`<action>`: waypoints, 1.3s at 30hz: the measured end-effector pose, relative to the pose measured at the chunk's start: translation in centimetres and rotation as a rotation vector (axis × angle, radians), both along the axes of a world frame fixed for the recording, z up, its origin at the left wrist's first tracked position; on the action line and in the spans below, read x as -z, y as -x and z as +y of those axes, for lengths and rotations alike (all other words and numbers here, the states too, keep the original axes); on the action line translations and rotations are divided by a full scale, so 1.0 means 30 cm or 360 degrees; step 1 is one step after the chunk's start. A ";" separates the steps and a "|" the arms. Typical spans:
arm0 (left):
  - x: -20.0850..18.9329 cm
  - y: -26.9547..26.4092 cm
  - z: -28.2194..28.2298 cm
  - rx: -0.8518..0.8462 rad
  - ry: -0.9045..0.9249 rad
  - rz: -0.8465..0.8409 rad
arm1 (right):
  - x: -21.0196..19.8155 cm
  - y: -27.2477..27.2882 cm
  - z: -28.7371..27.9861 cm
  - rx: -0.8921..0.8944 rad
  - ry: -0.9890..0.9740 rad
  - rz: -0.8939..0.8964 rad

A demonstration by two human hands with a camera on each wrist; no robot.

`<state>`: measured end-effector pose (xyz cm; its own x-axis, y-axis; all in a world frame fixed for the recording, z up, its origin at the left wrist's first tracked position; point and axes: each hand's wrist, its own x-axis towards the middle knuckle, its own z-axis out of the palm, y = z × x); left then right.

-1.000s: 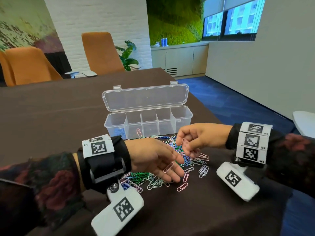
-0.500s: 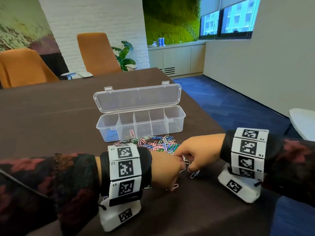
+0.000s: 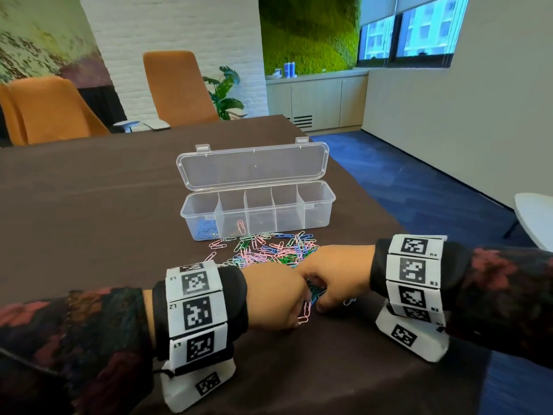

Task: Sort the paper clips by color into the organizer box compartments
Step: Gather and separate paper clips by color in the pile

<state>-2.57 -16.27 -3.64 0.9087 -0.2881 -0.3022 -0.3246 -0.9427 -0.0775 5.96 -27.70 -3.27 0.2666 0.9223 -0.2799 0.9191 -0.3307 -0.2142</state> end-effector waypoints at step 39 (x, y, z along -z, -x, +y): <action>-0.225 -0.134 0.450 -0.1572 0.2991 0.0090 | -0.161 -0.137 0.337 0.1334 -0.1311 0.2322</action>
